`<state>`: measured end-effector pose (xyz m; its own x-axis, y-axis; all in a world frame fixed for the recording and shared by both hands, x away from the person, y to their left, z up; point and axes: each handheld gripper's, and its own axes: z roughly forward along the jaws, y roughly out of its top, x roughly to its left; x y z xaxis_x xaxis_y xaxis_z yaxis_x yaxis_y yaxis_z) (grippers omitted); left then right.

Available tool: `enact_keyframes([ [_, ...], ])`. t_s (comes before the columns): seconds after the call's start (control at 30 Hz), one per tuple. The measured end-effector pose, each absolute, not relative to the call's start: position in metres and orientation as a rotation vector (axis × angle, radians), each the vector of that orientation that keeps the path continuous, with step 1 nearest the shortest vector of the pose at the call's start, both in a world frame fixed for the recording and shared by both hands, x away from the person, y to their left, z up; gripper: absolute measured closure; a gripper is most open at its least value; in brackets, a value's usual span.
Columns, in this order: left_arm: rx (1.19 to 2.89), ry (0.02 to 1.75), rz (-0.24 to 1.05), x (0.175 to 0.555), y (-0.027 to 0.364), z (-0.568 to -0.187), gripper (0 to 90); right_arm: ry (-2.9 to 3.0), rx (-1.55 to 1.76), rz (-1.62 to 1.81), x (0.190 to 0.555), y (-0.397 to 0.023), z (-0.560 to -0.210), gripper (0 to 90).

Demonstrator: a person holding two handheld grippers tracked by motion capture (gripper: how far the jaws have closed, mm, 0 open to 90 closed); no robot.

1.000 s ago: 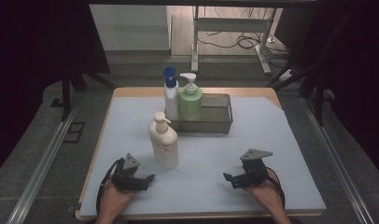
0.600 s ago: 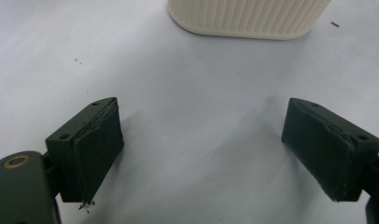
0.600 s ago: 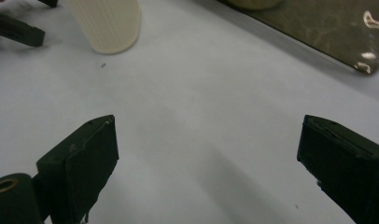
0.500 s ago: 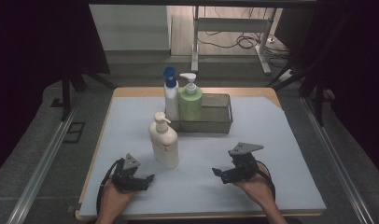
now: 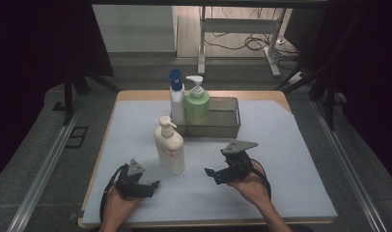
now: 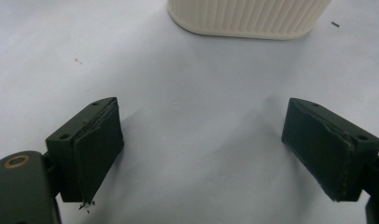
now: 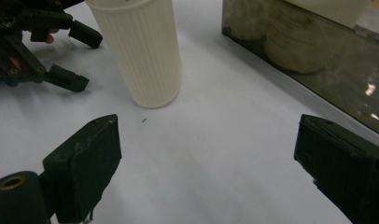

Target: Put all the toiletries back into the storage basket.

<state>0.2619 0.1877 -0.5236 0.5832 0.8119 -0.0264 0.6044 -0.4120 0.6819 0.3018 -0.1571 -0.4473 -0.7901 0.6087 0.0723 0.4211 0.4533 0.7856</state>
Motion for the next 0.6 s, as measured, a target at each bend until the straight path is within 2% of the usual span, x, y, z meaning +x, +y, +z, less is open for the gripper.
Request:
enact_keyframes([
  [0.6,2.157,1.122,0.408,0.262,0.188,-0.524,12.1,2.503,0.793,1.282,0.312,-0.110,-0.435,9.5],
])
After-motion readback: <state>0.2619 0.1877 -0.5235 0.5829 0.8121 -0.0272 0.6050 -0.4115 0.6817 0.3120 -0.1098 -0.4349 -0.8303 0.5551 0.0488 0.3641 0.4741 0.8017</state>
